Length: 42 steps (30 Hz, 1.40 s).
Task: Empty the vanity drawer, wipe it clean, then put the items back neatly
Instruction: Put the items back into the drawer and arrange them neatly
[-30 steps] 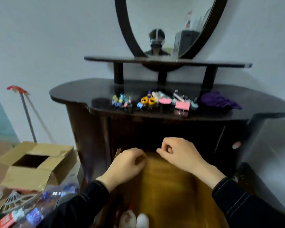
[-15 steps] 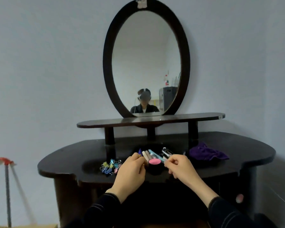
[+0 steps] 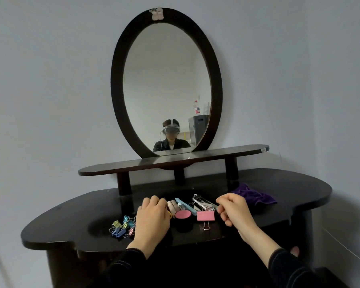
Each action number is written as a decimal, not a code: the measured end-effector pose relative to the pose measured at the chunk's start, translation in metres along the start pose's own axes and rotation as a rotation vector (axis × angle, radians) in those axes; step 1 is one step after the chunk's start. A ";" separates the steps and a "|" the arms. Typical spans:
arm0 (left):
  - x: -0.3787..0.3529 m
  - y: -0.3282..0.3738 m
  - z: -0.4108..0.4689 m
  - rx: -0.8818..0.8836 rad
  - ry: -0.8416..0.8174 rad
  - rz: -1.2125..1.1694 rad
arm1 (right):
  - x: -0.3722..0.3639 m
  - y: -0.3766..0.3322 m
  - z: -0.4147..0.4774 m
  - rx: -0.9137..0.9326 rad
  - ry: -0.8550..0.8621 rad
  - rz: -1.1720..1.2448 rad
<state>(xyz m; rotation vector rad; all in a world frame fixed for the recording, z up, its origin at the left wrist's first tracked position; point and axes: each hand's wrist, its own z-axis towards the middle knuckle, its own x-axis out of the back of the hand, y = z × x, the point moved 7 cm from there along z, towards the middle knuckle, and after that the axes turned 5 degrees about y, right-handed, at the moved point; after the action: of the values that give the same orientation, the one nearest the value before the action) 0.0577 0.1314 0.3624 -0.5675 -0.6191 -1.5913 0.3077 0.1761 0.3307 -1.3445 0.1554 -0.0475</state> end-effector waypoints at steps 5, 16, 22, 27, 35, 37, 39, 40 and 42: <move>-0.018 -0.008 0.000 0.101 -0.189 0.045 | 0.002 0.002 0.009 0.012 0.043 -0.029; -0.021 -0.008 -0.001 0.092 -0.239 -0.007 | 0.010 -0.010 0.022 0.257 0.161 -0.428; -0.023 -0.008 0.000 0.075 -0.204 -0.036 | -0.006 -0.018 0.036 0.374 0.068 -0.872; -0.023 -0.007 0.000 0.054 -0.194 -0.061 | -0.024 -0.012 0.048 0.370 -0.074 -1.126; -0.022 -0.004 -0.001 0.046 -0.192 -0.055 | -0.037 -0.030 0.056 0.417 -0.097 -1.361; -0.021 -0.004 0.000 0.057 -0.175 -0.075 | -0.032 -0.041 0.058 0.433 0.022 -1.224; -0.016 -0.003 0.001 0.068 -0.115 -0.122 | -0.028 -0.050 0.057 0.420 0.080 -0.984; -0.013 -0.003 0.001 0.068 -0.071 -0.154 | -0.029 -0.053 0.055 0.404 0.066 -0.864; -0.006 -0.001 0.002 0.056 0.015 -0.214 | -0.039 -0.060 0.048 0.392 -0.019 -0.718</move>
<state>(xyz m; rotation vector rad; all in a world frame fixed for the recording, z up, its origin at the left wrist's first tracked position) 0.0577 0.1371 0.3598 -0.4593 -0.7307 -1.7709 0.2788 0.2138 0.4028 -0.9504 -0.3452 -0.6382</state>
